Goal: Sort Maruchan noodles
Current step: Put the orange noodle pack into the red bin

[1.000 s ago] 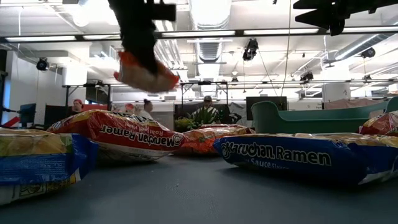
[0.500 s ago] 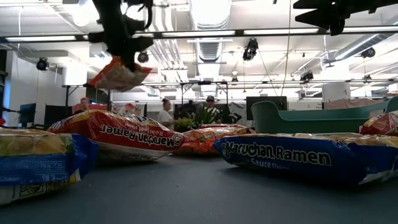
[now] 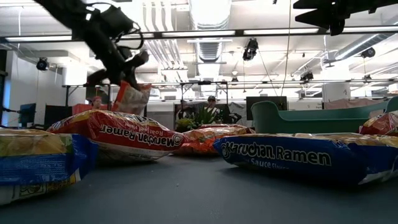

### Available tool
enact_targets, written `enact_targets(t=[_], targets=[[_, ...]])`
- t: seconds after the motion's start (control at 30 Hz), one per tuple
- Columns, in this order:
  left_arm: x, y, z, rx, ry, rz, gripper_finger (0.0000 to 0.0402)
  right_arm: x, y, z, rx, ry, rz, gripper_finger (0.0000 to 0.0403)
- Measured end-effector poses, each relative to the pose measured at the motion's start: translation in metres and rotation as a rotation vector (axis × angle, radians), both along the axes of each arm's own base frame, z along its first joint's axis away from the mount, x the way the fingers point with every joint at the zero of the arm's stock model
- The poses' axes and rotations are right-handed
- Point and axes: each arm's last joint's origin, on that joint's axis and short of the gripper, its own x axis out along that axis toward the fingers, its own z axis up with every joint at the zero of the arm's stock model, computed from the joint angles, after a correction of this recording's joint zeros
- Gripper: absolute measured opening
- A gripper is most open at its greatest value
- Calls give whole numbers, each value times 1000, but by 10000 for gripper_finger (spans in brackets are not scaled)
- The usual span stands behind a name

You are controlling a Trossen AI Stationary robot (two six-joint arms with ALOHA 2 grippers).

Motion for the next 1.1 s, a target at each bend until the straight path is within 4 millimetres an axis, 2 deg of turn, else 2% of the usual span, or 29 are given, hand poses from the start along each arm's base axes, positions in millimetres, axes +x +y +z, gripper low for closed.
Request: enact_targets(t=[0.13,0.3,1.1], targets=[[-7,2,-11,12,-134,24,19,0,0,0,-7,4,0,233],[-10,2,-23,17,-208,48,19,0,0,0,-7,4,0,233],[-3,6,-42,-62,-238,89,18,0,0,0,-7,4,0,233]])
